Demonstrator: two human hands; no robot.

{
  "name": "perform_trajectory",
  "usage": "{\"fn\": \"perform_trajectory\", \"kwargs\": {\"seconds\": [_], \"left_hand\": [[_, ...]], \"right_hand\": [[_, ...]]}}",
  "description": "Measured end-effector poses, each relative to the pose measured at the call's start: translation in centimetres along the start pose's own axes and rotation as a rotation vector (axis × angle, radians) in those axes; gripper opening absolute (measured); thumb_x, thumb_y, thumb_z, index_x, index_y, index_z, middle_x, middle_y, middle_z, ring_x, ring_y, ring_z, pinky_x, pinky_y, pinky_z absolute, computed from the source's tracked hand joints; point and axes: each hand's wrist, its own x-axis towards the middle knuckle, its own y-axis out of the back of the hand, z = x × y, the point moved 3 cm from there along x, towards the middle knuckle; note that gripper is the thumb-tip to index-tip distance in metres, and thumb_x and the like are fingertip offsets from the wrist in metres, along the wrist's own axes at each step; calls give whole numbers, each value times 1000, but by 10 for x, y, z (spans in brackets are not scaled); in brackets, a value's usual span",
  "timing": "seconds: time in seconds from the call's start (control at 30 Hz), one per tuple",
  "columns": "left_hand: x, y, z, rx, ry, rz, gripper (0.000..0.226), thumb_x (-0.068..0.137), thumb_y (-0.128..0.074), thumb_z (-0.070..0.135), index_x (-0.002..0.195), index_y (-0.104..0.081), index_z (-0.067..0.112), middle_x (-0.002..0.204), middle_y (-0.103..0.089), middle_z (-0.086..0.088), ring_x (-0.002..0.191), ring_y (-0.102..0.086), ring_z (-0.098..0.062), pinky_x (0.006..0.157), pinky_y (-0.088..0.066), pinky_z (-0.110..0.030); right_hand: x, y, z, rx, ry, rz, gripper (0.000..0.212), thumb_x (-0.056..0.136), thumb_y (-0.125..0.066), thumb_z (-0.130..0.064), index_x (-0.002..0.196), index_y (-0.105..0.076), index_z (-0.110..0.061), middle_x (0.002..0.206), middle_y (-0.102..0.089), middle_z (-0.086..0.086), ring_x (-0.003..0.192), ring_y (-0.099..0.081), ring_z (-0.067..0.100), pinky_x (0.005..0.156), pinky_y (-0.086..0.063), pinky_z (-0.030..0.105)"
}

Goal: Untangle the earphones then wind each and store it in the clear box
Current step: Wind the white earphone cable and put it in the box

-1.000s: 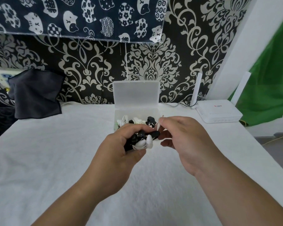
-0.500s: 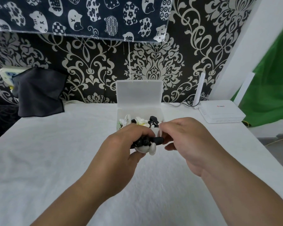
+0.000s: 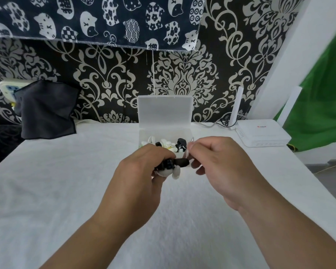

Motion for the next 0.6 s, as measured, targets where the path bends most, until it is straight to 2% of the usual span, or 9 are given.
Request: {"fn": "perform_trajectory", "kwargs": {"seconds": [0.1, 0.17, 0.27, 0.33, 0.43, 0.47, 0.53, 0.6], "left_hand": [[-1, -2, 1, 14, -2, -3, 33, 84, -69, -4, 85, -69, 29, 84, -62, 15, 78, -60, -10, 67, -48, -24], [0, -1, 0, 22, -18, -20, 32, 85, -68, -3, 84, -69, 29, 85, -61, 14, 78, -60, -11, 67, -48, -24], [1, 2, 4, 27, -66, -53, 32, 84, -70, -4, 86, -71, 28, 86, -62, 14, 80, -61, -9, 69, -49, -23], [0, 2, 8, 23, -58, -57, 41, 80, -74, -5, 91, -66, 34, 90, -65, 15, 85, -62, -4, 72, -49, -19], [-3, -1, 10, 23, 2, -46, 54, 75, -76, -5, 99, -55, 39, 100, -65, 24, 87, -61, 2, 74, -48, -12], [-4, -2, 9, 35, 24, -54, 55, 76, -75, -5, 100, -53, 39, 96, -68, 25, 86, -62, 1, 72, -50, -15], [-2, -2, 6, 57, 78, -65, 55, 78, -73, -3, 99, -46, 41, 89, -70, 29, 86, -65, 0, 69, -52, -20], [-2, -2, 6, 41, 103, -74, 58, 79, -72, -3, 98, -40, 42, 81, -65, 39, 88, -64, 5, 73, -49, -15]], "right_hand": [[-1, 0, -4, -59, 87, -4, 39, 94, -56, -28, 78, -62, 6, 85, -59, 31, 64, -49, 32, 60, -44, 44], [-2, -1, -6, -89, 141, -3, 41, 93, -56, -31, 77, -63, 6, 85, -60, 28, 73, -55, 39, 67, -50, 49], [0, -2, 0, -35, 85, -28, 37, 96, -57, -29, 77, -67, 1, 87, -62, 29, 68, -52, 32, 64, -46, 41], [1, -5, 7, 13, -1, -51, 34, 96, -58, -29, 75, -71, -7, 86, -61, 31, 67, -50, 30, 64, -41, 39], [1, -8, 11, -20, 0, -48, 36, 96, -58, -28, 74, -67, -1, 81, -57, 34, 63, -45, 26, 62, -38, 37], [0, -8, 10, -60, 39, -31, 36, 96, -58, -26, 75, -67, 1, 82, -58, 31, 64, -48, 26, 63, -40, 36], [-2, -8, 3, -149, 142, 15, 34, 96, -59, -24, 72, -70, -2, 80, -61, 13, 70, -55, 14, 67, -44, 30], [-8, -11, -3, -171, 225, 24, 33, 97, -59, -23, 69, -72, -12, 84, -57, -1, 72, -58, 8, 59, -38, 14]]}}
